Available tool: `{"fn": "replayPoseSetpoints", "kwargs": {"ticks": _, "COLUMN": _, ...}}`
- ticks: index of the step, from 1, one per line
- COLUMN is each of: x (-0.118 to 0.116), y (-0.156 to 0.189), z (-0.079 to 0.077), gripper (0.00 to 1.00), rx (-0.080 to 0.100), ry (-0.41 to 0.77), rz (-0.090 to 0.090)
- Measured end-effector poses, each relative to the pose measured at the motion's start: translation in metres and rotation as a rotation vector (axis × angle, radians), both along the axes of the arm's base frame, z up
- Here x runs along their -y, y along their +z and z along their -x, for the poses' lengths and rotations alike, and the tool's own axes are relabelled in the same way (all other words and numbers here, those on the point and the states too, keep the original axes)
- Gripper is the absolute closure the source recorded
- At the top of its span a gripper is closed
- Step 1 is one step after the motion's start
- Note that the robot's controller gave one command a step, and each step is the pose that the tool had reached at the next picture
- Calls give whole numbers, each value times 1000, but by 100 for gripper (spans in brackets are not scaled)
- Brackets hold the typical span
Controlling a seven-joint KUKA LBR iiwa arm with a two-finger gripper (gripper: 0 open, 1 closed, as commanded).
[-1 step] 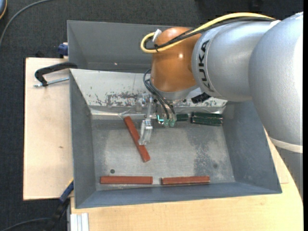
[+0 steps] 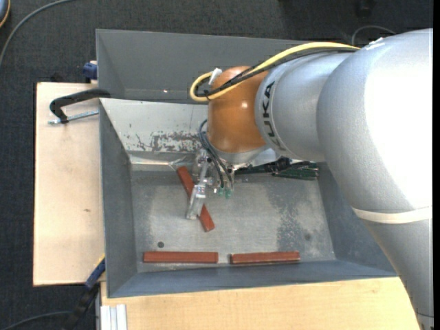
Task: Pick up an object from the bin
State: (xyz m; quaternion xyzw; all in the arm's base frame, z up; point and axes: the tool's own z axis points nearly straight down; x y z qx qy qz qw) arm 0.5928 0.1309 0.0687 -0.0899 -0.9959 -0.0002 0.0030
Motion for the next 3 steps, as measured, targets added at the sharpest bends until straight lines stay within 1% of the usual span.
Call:
{"fn": "replayPoseSetpoints", "kwargs": {"ticks": 1, "x": 19, "y": 33, "z": 7, "gripper": 0, "rx": 7, "ry": -137, "rz": 0}}
{"fn": "replayPoseSetpoints", "kwargs": {"ticks": 2, "x": 1, "y": 32, "z": 18, "gripper": 0, "rx": 4, "ry": -271, "rz": 0}}
{"fn": "replayPoseSetpoints", "kwargs": {"ticks": 3, "x": 18, "y": 1, "z": 7, "gripper": 0, "rx": 2, "ry": -428, "rz": 2}}
